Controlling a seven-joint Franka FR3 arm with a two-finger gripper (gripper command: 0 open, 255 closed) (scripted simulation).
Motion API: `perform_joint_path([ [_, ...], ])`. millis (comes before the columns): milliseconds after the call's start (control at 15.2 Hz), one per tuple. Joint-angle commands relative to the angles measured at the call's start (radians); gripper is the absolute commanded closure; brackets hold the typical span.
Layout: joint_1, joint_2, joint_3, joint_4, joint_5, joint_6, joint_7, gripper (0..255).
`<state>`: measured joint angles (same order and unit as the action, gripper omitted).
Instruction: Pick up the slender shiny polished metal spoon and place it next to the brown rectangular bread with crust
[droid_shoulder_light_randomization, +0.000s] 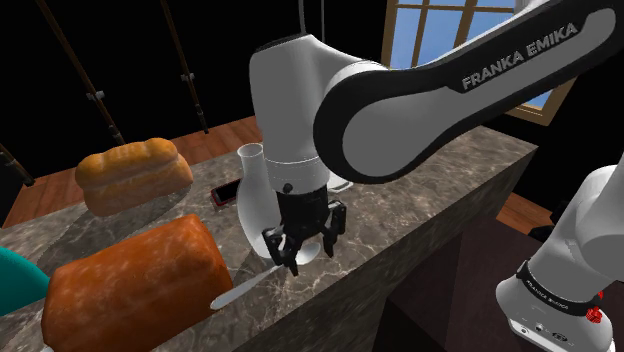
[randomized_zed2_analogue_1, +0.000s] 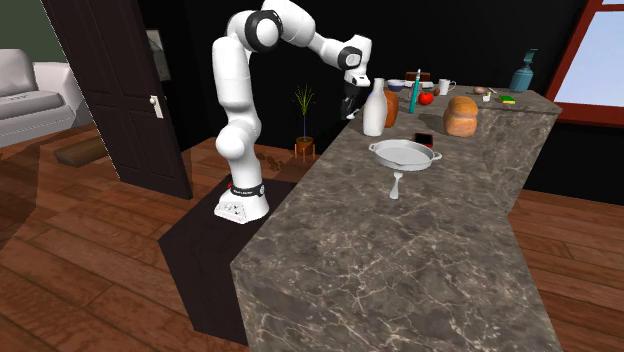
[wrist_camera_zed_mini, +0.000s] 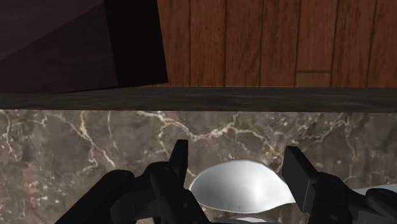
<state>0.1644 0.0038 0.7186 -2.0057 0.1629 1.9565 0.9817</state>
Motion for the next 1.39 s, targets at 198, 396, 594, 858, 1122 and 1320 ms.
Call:
perform_joint_path([
  [198,0.004,0.026,0.003,-0.048,-0.014,0.07,0.004,255],
  [396,0.007,0.046,0.005,-0.072,-0.025,0.11,0.009,255],
  [594,0.01,0.062,0.005,-0.089,-0.035,0.14,0.013,255],
  [858,0.01,0.062,0.005,-0.089,-0.035,0.14,0.013,255],
  [1122,0.01,0.062,0.005,-0.089,-0.035,0.139,0.013,0],
  [1320,0.01,0.062,0.005,-0.089,-0.035,0.139,0.013,0],
])
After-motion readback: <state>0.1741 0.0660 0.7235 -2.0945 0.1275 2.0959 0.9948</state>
